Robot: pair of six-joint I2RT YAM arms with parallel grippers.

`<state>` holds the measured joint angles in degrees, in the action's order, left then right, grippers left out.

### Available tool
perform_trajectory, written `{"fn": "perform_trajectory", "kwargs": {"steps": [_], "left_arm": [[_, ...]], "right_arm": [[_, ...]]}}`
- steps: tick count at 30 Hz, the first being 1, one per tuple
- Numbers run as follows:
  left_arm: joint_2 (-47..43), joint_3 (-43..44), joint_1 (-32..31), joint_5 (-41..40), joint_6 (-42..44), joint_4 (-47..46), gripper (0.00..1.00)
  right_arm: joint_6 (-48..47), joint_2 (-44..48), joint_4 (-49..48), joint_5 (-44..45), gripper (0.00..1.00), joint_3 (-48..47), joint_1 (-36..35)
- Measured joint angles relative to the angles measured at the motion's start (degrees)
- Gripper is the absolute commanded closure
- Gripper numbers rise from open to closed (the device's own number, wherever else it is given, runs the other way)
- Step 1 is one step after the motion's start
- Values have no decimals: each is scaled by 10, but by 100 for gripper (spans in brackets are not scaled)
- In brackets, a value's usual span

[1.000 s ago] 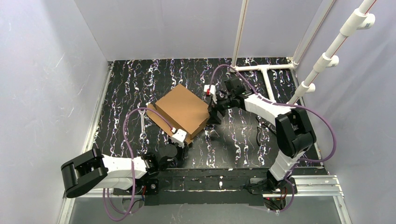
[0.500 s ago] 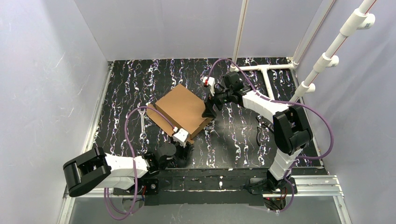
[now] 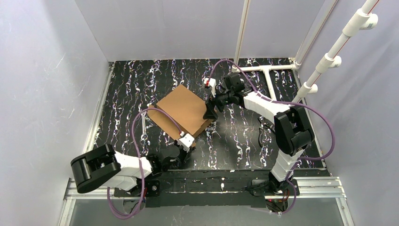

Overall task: Fold the paper box
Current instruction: Close the paper box at the center of the board.

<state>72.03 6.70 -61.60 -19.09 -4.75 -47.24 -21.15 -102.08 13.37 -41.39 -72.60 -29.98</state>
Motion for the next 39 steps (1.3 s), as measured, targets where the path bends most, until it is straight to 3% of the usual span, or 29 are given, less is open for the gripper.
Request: {"fn": "perform_trajectory", "kwargs": {"steps": [6, 13, 19, 28, 39], "left_arm": [[14, 17, 0, -18, -3, -10, 100], [-20, 12, 7, -27, -56, -3, 100], [-38, 12, 34, -9, -90, 24, 100], [-44, 13, 42, 20, -84, 44, 100], [-45, 14, 43, 28, -56, 45, 100]], "right_arm": [[0, -4, 1, 0, 3, 0, 0], [3, -4, 1, 27, 2, -1, 3], [73, -15, -36, 64, 2, -12, 23], [183, -92, -70, 69, 4, -19, 32], [250, -104, -80, 43, 9, -18, 36]]}}
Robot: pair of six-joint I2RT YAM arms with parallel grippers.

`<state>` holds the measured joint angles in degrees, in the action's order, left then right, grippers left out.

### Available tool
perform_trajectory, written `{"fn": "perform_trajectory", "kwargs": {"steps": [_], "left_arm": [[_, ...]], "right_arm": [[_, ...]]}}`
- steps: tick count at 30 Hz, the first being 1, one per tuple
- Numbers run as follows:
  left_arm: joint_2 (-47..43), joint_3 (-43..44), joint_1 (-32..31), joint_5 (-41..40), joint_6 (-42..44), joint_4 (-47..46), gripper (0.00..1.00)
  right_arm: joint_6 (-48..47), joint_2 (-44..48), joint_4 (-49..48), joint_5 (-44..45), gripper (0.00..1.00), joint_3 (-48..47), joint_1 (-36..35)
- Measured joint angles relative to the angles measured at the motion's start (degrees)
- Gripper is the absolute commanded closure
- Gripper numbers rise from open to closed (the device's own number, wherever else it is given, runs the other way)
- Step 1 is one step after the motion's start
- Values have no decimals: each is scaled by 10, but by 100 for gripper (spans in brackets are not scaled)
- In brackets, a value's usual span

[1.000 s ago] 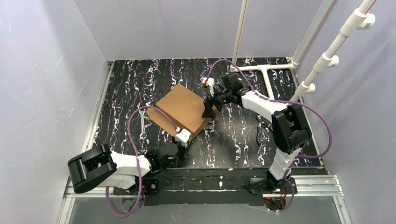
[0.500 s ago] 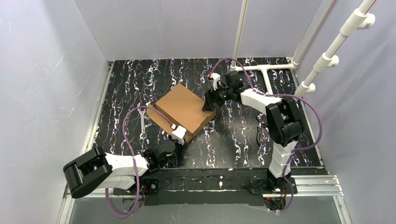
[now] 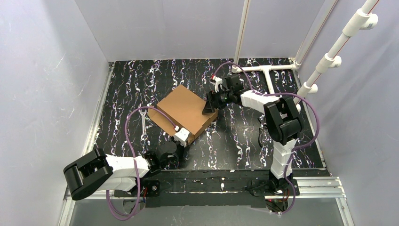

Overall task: Fold the paper box
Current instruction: Close the paper box at the center of the board.

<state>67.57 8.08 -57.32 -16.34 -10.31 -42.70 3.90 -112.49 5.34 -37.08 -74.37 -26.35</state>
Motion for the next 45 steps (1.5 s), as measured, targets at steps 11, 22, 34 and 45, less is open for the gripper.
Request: {"fn": "perform_trajectory", "kwargs": {"steps": [11, 22, 34, 45], "left_arm": [[0, 9, 0, 11, 31, 9, 100], [0, 31, 2, 7, 39, 20, 100], [-2, 39, 3, -10, 9, 42, 100], [-27, 22, 6, -10, -9, 42, 100]], "right_arm": [[19, -15, -3, -12, 11, 0, 5], [19, -15, -3, -12, 12, 0, 5], [19, -15, -3, -11, 12, 0, 5], [22, -18, -4, -16, 12, 0, 5]]}}
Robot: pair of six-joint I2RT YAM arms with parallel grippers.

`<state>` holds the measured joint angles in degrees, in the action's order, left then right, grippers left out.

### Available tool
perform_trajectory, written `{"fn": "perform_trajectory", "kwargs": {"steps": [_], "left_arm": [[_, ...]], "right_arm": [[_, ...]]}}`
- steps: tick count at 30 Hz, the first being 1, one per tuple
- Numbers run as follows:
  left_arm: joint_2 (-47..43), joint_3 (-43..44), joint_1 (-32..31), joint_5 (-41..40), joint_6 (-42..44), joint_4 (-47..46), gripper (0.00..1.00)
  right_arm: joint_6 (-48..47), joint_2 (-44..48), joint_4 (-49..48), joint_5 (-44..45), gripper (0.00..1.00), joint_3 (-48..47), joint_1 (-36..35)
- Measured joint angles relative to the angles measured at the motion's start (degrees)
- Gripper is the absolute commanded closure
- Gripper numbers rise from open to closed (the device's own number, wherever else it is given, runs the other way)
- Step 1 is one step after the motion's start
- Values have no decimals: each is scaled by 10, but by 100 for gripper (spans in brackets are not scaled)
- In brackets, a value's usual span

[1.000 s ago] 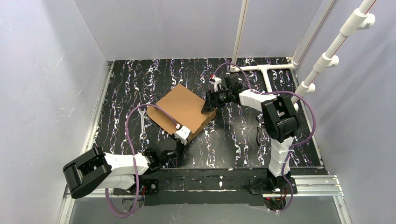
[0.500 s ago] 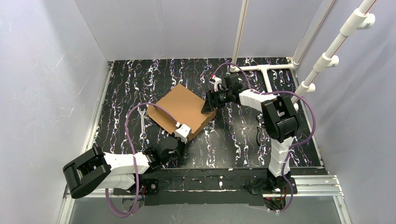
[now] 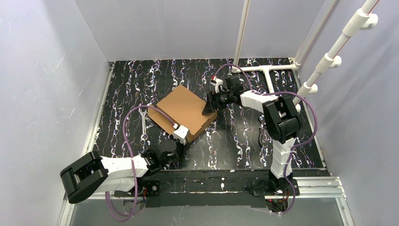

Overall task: Fold the paper box
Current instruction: Close the paper box at the center of the board.

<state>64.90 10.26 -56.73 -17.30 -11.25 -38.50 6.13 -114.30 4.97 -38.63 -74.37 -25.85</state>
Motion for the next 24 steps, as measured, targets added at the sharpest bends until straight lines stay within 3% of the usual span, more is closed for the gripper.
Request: {"fn": "perform_trajectory", "kwargs": {"steps": [14, 24], "left_arm": [[3, 2, 0, 0, -9, 3, 100], [5, 40, 0, -16, -45, 62, 100]], "right_arm": [[1, -2, -1, -6, 13, 0, 0], [6, -2, -6, -9, 15, 1, 3]]}}
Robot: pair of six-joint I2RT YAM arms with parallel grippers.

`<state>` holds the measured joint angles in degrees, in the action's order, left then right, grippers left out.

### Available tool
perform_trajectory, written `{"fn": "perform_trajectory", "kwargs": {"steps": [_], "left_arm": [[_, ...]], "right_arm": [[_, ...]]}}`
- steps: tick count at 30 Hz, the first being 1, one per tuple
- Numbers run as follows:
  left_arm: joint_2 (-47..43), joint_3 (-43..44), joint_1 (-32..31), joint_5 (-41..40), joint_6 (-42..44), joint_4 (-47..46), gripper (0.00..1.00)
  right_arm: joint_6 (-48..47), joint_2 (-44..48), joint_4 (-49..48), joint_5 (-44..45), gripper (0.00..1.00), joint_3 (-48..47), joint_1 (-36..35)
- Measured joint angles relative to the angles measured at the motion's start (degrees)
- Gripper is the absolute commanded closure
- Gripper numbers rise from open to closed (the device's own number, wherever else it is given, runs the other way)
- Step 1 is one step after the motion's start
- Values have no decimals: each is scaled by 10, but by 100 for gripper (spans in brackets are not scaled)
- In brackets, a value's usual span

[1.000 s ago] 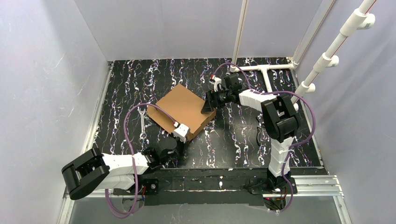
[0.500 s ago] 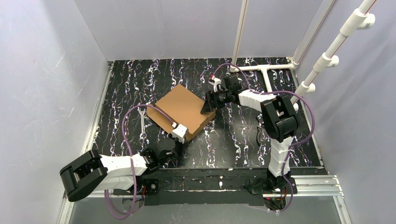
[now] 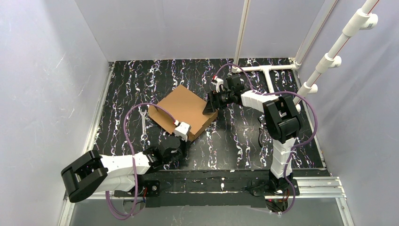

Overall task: Fold the paper box
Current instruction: Close the paper box at the center of the board.

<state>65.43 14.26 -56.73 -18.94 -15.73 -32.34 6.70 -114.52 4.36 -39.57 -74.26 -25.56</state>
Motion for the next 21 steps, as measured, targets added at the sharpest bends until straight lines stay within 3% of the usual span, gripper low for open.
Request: {"fn": "perform_trajectory", "kwargs": {"steps": [12, 21], "left_arm": [[7, 44, 0, -29, -68, 82, 100], [21, 61, 0, 6, -72, 94, 100]], "right_arm": [[5, 0, -5, 2, 15, 2, -1], [5, -1, -14, 4, 15, 2, -5]]}}
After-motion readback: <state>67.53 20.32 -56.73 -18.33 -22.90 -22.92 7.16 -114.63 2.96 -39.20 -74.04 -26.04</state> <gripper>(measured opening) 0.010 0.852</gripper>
